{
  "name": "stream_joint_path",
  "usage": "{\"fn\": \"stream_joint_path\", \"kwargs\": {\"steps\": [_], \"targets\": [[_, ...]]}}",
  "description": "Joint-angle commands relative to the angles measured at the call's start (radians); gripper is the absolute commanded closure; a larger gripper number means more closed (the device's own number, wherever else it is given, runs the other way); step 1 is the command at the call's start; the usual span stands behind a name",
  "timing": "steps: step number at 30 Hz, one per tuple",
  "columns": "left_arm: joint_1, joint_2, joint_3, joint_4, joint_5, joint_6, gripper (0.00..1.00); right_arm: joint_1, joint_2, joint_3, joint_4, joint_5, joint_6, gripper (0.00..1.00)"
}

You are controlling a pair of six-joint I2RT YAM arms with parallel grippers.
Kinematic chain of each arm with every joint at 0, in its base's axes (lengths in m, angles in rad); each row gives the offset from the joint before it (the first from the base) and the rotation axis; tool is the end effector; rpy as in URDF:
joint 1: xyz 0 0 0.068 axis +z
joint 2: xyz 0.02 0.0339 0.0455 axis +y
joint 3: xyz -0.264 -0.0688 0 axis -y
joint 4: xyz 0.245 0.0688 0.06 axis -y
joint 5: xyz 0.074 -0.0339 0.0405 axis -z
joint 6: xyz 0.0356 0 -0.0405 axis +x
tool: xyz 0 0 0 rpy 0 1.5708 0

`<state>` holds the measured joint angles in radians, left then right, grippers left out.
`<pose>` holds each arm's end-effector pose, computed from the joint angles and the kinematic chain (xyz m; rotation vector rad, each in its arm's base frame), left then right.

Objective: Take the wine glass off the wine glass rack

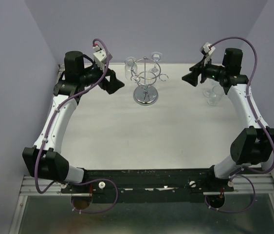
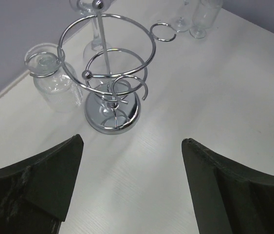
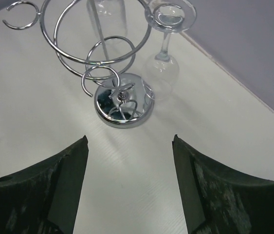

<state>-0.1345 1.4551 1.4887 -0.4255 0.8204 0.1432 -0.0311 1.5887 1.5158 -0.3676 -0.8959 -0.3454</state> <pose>0.3168 -0.0691 0.4064 0.7823 1.7431 -0.7924 0.3612 0.0166 0.3784 -0.8268 1.6989 0.6387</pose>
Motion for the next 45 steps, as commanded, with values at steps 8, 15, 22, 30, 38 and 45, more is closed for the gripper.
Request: {"fn": "stream_joint_path", "kwargs": {"steps": [8,15,22,30,38,45], "targets": [[-0.111,-0.167,-0.182,0.119,-0.243,0.038,0.01,0.149,0.033,0.062,0.006,0.109,-0.132,0.34],[-0.198,-0.108,-0.160,0.093,-0.368,0.165,0.01,0.163,0.172,0.178,0.055,0.383,-0.087,0.43],[-0.228,0.010,-0.090,0.129,-0.524,0.148,0.01,0.197,0.284,0.244,0.081,0.506,-0.101,0.43],[-0.228,0.129,-0.013,0.134,-0.552,0.145,0.01,0.244,0.340,0.285,0.098,0.508,-0.125,0.43],[-0.226,0.182,0.048,0.130,-0.624,0.177,0.01,0.278,0.300,0.241,0.084,0.453,-0.181,0.42],[-0.212,0.223,0.108,0.119,-0.670,0.193,0.01,0.315,0.245,0.179,0.064,0.434,-0.245,0.42]]}}
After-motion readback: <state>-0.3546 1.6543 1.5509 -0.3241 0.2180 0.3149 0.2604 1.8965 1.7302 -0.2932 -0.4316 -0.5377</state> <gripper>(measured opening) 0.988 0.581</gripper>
